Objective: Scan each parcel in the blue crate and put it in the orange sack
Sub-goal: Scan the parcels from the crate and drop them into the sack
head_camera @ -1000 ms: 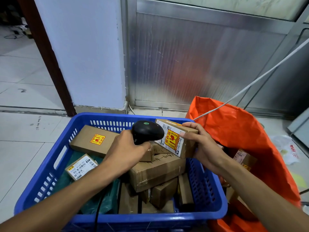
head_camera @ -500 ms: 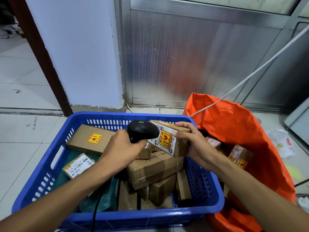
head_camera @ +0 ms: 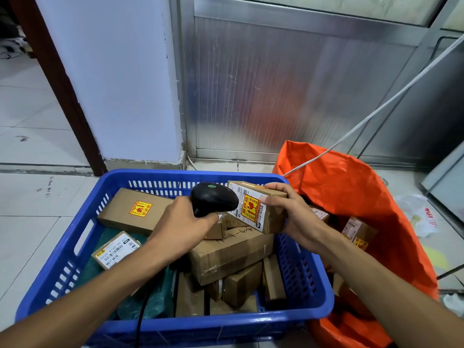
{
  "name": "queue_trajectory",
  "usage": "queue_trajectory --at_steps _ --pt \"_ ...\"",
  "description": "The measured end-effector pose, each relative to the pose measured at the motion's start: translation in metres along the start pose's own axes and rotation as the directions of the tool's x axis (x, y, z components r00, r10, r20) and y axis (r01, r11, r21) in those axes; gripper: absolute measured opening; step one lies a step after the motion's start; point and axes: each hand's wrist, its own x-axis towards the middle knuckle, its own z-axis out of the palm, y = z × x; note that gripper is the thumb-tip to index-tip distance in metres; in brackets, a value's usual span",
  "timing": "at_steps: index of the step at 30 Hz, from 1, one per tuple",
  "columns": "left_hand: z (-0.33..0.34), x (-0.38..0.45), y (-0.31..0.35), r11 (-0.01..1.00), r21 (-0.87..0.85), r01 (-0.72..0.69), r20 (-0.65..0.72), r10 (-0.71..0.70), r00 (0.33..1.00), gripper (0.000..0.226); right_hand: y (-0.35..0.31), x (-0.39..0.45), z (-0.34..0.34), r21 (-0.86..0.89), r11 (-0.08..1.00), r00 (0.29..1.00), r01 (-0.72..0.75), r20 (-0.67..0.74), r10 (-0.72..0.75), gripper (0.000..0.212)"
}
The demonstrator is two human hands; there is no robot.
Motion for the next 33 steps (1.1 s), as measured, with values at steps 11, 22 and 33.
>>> queue_trajectory --at_steps 11,22,33 --pt "-0.002 -0.001 -0.002 1.0 0.03 0.003 0.042 -0.004 0.999 0.007 -0.021 0.001 -0.038 -0.035 0.999 0.983 0.001 -0.185 -0.008 0.041" --pt "0.003 -0.004 0.0 0.998 0.066 0.007 0.069 -0.012 0.998 0.008 -0.031 -0.005 -0.093 -0.002 1.0 0.901 0.017 -0.434 -0.016 0.042" --pt "0.004 -0.004 0.0 0.996 0.081 0.036 0.09 -0.043 0.995 0.008 0.001 0.003 -0.137 0.003 0.991 0.816 -0.136 -0.567 0.114 0.042"
